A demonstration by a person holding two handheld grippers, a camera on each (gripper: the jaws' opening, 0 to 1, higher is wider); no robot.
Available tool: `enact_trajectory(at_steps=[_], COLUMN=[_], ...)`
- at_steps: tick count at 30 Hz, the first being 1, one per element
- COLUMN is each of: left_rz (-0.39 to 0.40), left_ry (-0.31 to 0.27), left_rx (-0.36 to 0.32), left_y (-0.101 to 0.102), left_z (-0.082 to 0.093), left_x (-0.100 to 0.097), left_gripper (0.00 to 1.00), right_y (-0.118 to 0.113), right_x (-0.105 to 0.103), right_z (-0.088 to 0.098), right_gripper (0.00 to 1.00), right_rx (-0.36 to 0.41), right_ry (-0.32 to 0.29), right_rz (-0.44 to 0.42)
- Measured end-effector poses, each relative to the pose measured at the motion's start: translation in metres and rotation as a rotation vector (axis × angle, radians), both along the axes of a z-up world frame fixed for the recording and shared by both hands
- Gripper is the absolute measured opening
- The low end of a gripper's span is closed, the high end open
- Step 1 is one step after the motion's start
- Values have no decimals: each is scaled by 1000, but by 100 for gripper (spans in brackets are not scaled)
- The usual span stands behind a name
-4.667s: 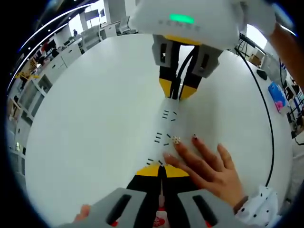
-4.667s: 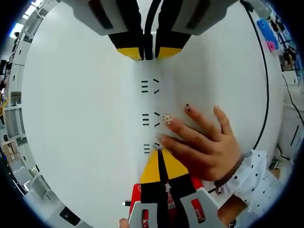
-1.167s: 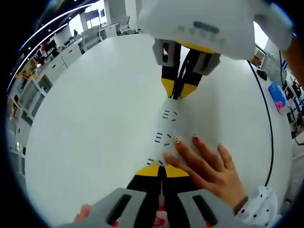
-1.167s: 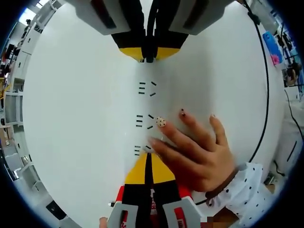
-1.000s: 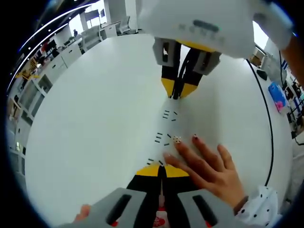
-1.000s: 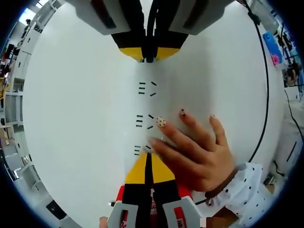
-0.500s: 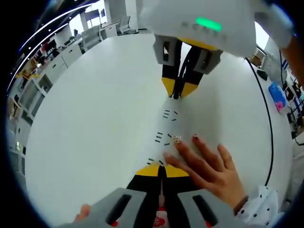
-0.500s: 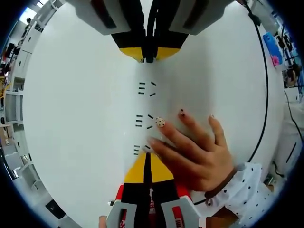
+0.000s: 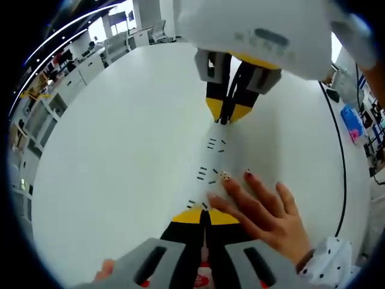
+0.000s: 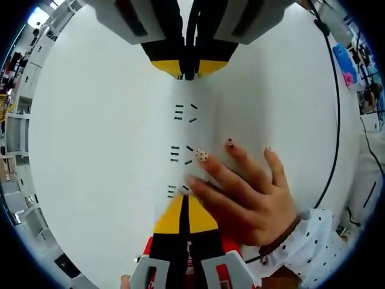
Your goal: Locate the USB plug end of the data cable currently connected to the USB port on the desk. Grip the plug, withdraw it from the port, and place it onto the desktop.
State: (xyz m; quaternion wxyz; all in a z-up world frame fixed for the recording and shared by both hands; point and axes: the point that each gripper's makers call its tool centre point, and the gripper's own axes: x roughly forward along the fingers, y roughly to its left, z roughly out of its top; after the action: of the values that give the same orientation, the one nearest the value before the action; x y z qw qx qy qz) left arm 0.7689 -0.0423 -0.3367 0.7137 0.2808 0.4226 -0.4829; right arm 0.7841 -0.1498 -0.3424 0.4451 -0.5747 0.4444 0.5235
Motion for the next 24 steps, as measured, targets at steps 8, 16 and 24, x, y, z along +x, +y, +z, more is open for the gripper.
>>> enact_trajectory(at_steps=[8,16,24], left_rz=[0,-1,-1], left_ry=[5,6,6], left_rx=[10,10,8], left_y=[-1,-1,0], left_z=[-1,-1,0], left_x=[0,1,1], left_gripper=[2,2,2], right_y=[1,-3,-1], right_x=[-1,0,1], right_z=[-3,-2,0], right_gripper=[9,9,9], right_rx=[-56,-21,-38], right_ry=[-2,2,2], right_rz=[8,-12,0])
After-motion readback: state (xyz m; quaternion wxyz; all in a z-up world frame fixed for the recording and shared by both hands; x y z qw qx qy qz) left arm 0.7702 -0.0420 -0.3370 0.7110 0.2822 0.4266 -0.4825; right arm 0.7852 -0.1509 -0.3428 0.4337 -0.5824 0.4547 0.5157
